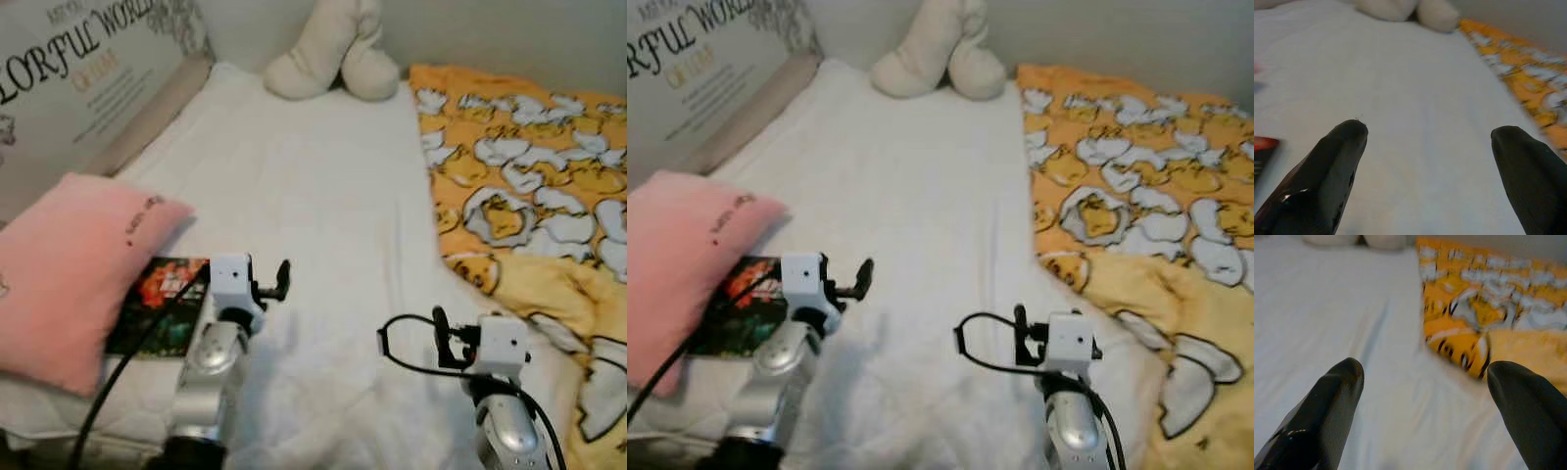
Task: Clean up the room
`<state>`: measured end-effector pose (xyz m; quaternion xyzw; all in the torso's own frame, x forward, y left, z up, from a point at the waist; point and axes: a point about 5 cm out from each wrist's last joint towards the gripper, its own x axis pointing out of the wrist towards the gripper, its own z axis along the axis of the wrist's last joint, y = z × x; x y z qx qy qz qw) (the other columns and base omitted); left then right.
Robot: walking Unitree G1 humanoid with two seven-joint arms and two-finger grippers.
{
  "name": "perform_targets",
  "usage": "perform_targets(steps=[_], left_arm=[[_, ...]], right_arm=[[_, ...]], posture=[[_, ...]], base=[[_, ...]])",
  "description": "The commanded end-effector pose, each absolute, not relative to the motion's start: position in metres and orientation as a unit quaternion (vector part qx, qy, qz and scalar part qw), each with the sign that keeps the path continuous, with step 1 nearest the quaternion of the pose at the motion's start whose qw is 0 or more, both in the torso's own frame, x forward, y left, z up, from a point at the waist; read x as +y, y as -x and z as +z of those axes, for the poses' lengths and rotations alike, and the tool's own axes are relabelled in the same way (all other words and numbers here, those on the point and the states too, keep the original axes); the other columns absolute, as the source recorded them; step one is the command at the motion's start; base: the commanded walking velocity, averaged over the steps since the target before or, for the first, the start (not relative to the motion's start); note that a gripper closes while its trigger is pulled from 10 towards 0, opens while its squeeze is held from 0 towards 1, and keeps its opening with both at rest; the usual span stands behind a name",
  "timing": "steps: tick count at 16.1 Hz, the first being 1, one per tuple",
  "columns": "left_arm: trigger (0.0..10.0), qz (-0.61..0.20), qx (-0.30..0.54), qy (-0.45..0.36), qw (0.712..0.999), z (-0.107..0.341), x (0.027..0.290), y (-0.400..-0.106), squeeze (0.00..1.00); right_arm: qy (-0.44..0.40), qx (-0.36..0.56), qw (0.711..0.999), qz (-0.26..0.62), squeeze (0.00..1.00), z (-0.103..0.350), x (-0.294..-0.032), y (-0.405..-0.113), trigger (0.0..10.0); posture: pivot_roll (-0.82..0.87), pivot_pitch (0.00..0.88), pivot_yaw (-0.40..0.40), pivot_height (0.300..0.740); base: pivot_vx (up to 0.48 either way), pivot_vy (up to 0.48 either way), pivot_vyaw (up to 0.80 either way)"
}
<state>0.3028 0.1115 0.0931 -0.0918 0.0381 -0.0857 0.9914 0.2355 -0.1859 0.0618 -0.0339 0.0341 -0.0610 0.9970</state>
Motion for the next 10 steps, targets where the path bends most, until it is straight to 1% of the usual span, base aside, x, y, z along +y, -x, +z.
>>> perform_targets(steps=[1,3,4,5,6,10], left_arm=[[10.0,-0.106,0.024,0.091,0.99,0.099,0.104,-0.3,0.0],[10.0,-0.13,0.021,0.079,0.988,0.095,0.099,-0.297,0.0],[10.0,-0.129,0.035,0.052,0.99,0.089,0.1,-0.299,0.0],[10.0,-0.15,0.021,0.022,0.988,0.091,0.098,-0.3,0.0],[10.0,-0.162,0.019,0.034,0.986,0.093,0.096,-0.301,0.0],[10.0,-0.166,0.029,0.003,0.986,0.088,0.097,-0.309,0.0]], right_arm=[[0.048,0.011,0.997,-0.067,0.0,0.068,-0.188,-0.234,10.0],[0.053,0.007,0.996,-0.069,0.0,0.069,-0.189,-0.231,10.0],[0.055,0.016,0.996,-0.067,0.0,0.067,-0.188,-0.232,10.0],[0.057,0.018,0.996,-0.066,0.0,0.066,-0.189,-0.233,10.0],[0.059,0.017,0.996,-0.064,0.0,0.065,-0.19,-0.235,10.0],[0.049,0.026,0.996,-0.069,0.0,0.061,-0.193,-0.239,10.0]], posture=[[0.06,0.0,0.001,0.74],[0.05,0.0,-0.002,0.74],[0.05,0.0,-0.003,0.74],[0.05,0.0,-0.005,0.74],[0.05,0.0,-0.005,0.74],[0.05,0.0,-0.003,0.74]], base=[[0.0,-0.48,0.0],[0.0,-0.48,0.0],[0.0,0.0,-0.75],[0.0,0.0,-0.74],[0.0,0.0,-0.71],[0.0,0.0,-0.7]])
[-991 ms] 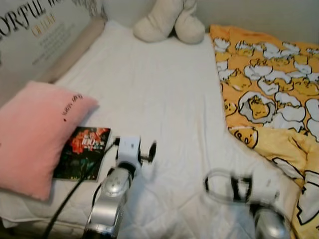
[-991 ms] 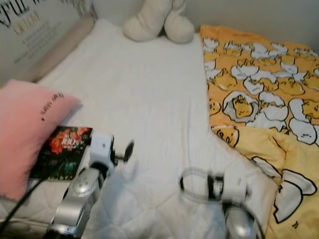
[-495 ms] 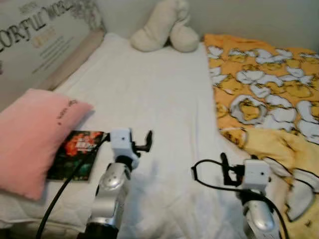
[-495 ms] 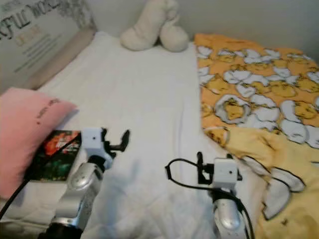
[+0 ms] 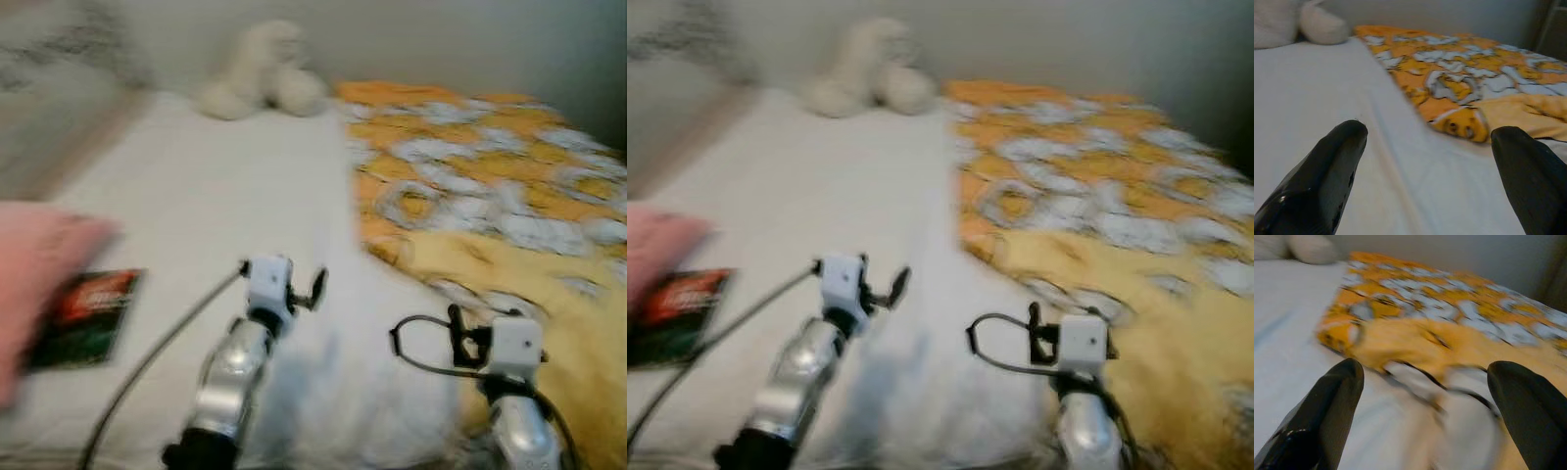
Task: Clean up the room
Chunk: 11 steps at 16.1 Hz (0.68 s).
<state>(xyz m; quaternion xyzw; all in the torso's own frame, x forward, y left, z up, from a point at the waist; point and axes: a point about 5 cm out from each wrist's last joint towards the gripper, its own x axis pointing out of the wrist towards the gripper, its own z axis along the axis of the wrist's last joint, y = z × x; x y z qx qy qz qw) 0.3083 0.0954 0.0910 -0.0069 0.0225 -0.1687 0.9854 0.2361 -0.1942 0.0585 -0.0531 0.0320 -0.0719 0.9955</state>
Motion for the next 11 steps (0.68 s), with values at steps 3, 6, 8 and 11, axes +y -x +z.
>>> perform_targets(steps=[3,6,8,11], left_arm=[[10.0,-0.127,0.036,0.056,0.99,0.075,0.116,-0.298,0.0],[10.0,-0.154,0.036,0.018,0.987,0.065,0.108,-0.286,0.0],[10.0,-0.14,0.041,-0.01,0.989,0.058,0.12,-0.281,0.0],[10.0,-0.125,0.061,-0.044,0.989,0.05,0.13,-0.276,0.0]], right_arm=[[0.014,0.051,0.996,-0.07,0.0,0.049,-0.193,-0.231,10.0],[0.019,0.071,0.995,-0.06,0.0,0.034,-0.195,-0.222,10.0],[0.014,0.082,0.995,-0.062,0.0,0.028,-0.198,-0.22,10.0],[0.009,0.09,0.995,-0.046,0.0,0.023,-0.193,-0.218,10.0]], posture=[[0.06,0.0,-0.033,0.74],[0.09,0.0,-0.029,0.74],[0.11,0.0,-0.031,0.74],[0.12,0.0,-0.03,0.74]], base=[[0.0,0.0,-0.69],[0.0,0.0,-0.69],[0.0,0.0,-0.7],[0.0,0.0,-0.7]])
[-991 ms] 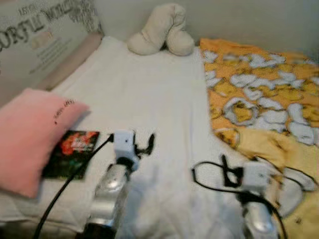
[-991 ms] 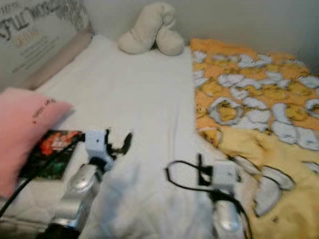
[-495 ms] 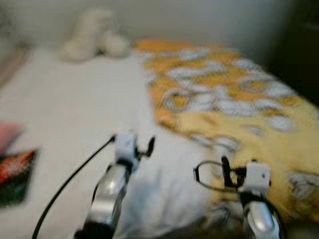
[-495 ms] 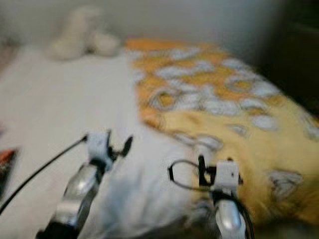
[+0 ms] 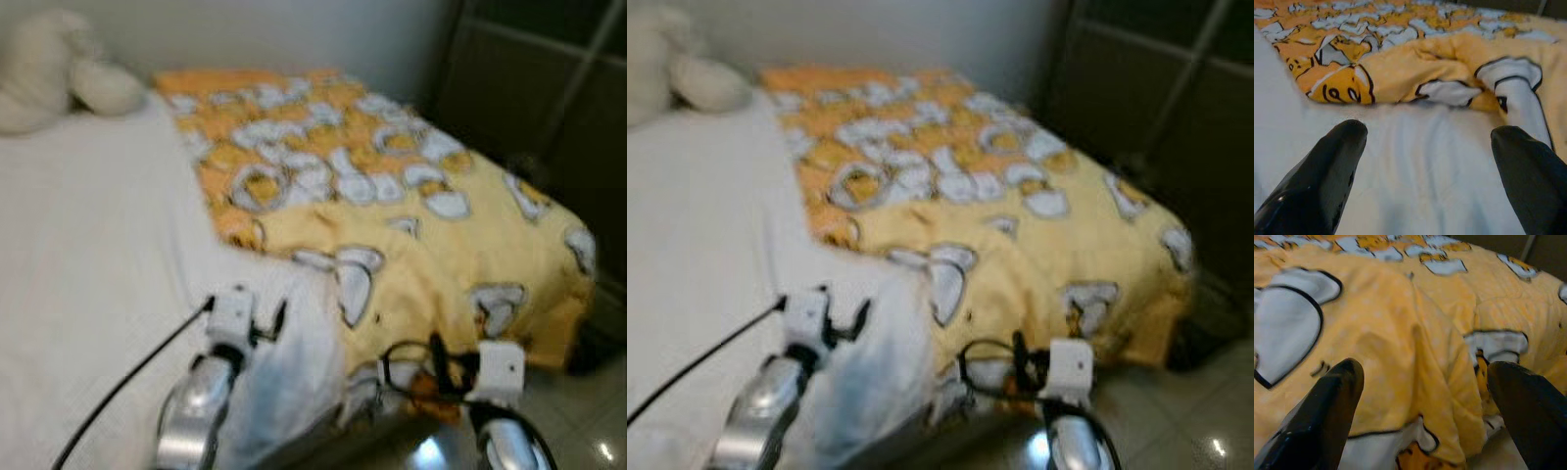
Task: Clean up the room
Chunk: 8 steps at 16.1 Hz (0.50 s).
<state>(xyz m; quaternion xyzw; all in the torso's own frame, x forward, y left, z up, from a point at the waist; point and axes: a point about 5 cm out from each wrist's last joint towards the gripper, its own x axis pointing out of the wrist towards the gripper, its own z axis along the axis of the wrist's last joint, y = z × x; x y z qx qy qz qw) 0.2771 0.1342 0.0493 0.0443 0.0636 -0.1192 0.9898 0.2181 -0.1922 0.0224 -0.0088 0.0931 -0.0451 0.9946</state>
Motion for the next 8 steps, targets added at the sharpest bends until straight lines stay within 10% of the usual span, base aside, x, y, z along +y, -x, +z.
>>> perform_targets(steps=[1,8], left_arm=[[10.0,-0.118,0.065,-0.064,0.989,0.047,0.131,-0.282,0.0],[10.0,-0.101,0.138,-0.058,0.983,0.021,0.1,-0.303,0.0]], right_arm=[[0.012,0.091,0.995,-0.04,0.0,0.023,-0.193,-0.219,10.0],[0.064,0.101,0.992,0.04,0.0,0.02,-0.191,-0.203,10.0]], posture=[[0.12,0.0,-0.039,0.74],[-0.01,0.145,-0.115,0.74]], base=[[0.0,0.0,-0.69],[0.0,0.0,-0.4]])
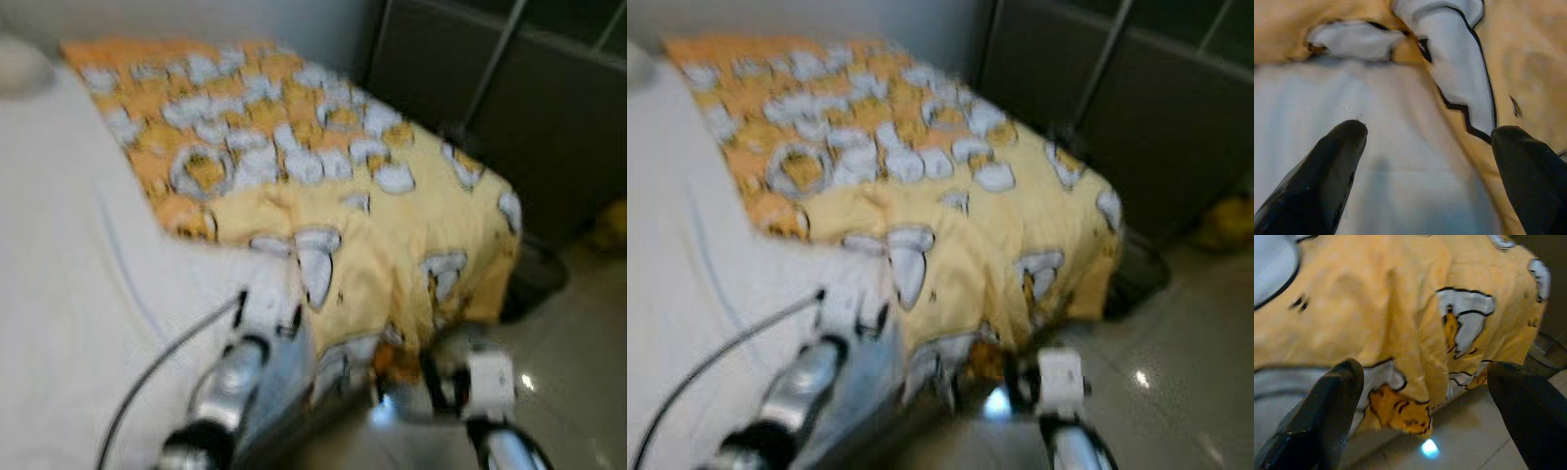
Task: Clean up the room
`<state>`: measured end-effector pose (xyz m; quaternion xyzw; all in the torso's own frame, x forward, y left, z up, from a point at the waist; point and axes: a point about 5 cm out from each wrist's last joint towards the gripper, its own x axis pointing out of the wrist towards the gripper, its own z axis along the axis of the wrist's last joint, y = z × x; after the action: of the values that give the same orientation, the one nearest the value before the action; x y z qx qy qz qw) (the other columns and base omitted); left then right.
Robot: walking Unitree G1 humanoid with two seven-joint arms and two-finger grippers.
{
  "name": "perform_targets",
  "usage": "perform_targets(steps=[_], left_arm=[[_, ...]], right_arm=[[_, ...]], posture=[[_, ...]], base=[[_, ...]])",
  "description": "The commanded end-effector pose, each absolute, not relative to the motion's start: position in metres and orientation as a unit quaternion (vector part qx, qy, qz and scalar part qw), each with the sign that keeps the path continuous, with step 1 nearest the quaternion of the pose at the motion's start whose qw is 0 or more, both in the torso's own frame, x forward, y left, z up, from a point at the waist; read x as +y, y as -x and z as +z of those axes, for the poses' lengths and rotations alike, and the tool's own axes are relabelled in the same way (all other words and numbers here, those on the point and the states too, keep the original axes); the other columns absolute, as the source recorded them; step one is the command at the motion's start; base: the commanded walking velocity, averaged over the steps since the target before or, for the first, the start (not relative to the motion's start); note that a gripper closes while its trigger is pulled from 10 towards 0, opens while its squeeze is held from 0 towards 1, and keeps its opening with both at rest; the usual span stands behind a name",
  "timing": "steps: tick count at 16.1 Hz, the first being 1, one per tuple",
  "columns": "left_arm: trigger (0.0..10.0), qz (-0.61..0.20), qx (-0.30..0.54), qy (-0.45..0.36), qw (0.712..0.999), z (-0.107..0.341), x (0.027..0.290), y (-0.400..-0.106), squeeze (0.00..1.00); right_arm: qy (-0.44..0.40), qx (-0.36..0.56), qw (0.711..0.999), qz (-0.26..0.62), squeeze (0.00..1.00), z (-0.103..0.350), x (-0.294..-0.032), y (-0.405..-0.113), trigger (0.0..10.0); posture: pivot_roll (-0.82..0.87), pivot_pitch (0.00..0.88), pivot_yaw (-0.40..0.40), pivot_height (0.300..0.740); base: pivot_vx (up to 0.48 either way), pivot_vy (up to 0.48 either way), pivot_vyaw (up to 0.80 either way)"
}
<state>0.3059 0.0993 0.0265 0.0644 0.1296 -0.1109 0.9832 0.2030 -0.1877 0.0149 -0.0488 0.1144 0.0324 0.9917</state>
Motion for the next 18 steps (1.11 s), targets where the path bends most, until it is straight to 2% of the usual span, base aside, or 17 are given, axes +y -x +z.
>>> perform_targets(steps=[1,4,5,7,11,16,18], left_arm=[[10.0,-0.101,0.141,-0.058,0.983,0.019,0.098,-0.301,0.0],[10.0,-0.177,0.14,-0.068,0.972,-0.001,0.051,-0.265,0.0],[10.0,-0.17,0.131,-0.069,0.974,-0.001,0.046,-0.262,0.0],[10.0,-0.149,0.126,-0.052,0.979,0.002,0.047,-0.266,0.0],[10.0,-0.168,0.115,-0.028,0.979,0.007,0.029,-0.263,0.0],[10.0,-0.151,0.148,-0.041,0.976,0.016,0.028,-0.285,0.0],[10.0,-0.134,0.157,-0.051,0.977,0.023,0.032,-0.297,0.0]], right_arm=[[0.07,0.099,0.992,0.042,0.0,0.021,-0.192,-0.201,10.0],[0.084,0.105,0.991,0.014,0.0,0.022,-0.214,-0.185,10.0],[0.086,0.105,0.991,0.007,0.0,0.025,-0.218,-0.182,10.0],[0.09,0.104,0.99,0.008,0.0,0.027,-0.222,-0.18,10.0],[0.098,0.11,0.989,0.012,0.0,0.027,-0.224,-0.177,10.0],[0.095,0.107,0.989,0.018,0.0,0.031,-0.215,-0.175,10.0],[0.094,0.115,0.989,0.017,0.0,0.028,-0.212,-0.162,10.0]], posture=[[-0.02,0.149,-0.117,0.74],[-0.06,0.189,-0.121,0.74],[-0.07,0.191,-0.127,0.74],[-0.08,0.2,-0.137,0.74],[-0.09,0.218,-0.153,0.74],[-0.12,0.232,-0.121,0.74],[-0.15,0.245,-0.103,0.74]], base=[[0.0,0.0,0.0],[0.0,0.0,0.0],[0.0,0.0,0.0],[0.0,0.0,0.0],[0.0,0.0,0.0],[0.0,0.0,0.0],[0.0,0.0,0.0]])
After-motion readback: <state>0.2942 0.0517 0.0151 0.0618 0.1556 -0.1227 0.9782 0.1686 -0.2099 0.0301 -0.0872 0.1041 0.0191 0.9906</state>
